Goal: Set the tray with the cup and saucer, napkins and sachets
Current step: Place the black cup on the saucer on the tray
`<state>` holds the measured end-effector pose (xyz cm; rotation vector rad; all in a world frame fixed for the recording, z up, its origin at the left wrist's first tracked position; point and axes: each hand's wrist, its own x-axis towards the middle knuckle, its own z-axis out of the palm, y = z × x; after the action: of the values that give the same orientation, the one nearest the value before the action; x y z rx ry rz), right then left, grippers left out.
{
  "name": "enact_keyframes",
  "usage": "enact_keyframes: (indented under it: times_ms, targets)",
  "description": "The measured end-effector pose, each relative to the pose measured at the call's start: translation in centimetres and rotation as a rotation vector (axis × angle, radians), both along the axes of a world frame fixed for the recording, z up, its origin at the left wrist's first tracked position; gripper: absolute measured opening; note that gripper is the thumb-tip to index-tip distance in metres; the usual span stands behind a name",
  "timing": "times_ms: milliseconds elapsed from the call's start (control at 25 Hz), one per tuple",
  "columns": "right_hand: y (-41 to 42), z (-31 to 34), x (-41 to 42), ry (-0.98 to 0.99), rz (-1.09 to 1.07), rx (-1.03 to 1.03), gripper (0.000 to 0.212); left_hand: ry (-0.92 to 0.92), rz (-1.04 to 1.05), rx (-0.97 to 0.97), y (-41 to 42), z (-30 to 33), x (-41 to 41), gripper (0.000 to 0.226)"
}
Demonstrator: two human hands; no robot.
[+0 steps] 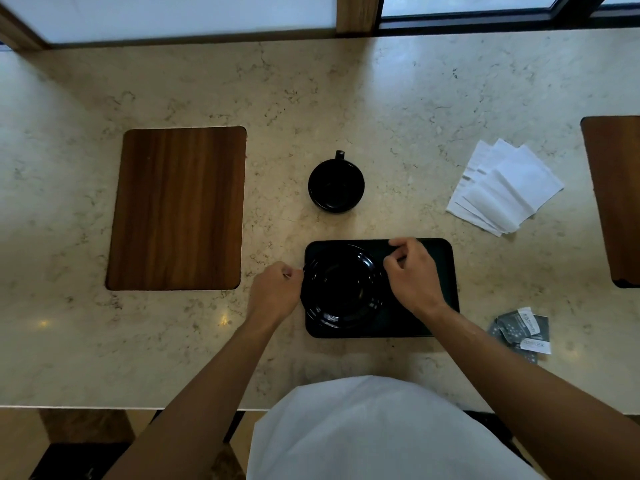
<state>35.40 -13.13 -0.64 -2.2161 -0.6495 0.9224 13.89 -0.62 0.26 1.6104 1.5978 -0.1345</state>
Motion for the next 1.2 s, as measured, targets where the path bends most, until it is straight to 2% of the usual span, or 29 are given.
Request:
enact_keyframes:
  times_ms: [160, 360, 480, 680, 760, 880, 1200]
  targets:
    - [4.0, 0.6, 3.0, -0.034, 0.02, 0.014, 0.019, -0.043, 0.058, -0.013, 2.7, 0.6, 1.7, 0.029]
    - [10.7, 1.3, 6.3, -0.09, 0.088, 0.016, 0.028, -0.253, 0.194, -0.069, 5.2, 0.9, 5.1, 0.027]
    - [14.7, 1.4, 7.4, -0.043, 0.178, 0.023, 0.033, -0.404, 0.383, -0.185, 6.4, 1.2, 7.3, 0.035]
    - [20.0, 0.9, 7.9, 0.089, 0.375, -0.011, 0.043, -0.566, 0.564, -0.289, 7.2, 1.2, 10.8, 0.048]
    - [21.2, 0.1, 7.9, 0.139, 0.448, -0.049, 0.043, -0.57, 0.58, -0.333, 7.1, 0.9, 11.5, 0.044]
    - [22.0, -0.9, 7.8, 0.097, 0.537, -0.067, 0.043, -0.58, 0.594, -0.355, 7.0, 0.6, 11.9, 0.043]
    - [20.4, -1.2, 6.9, 0.065, 0.405, -0.012, 0.034, -0.538, 0.598, -0.277, 7.1, 1.1, 11.6, 0.035]
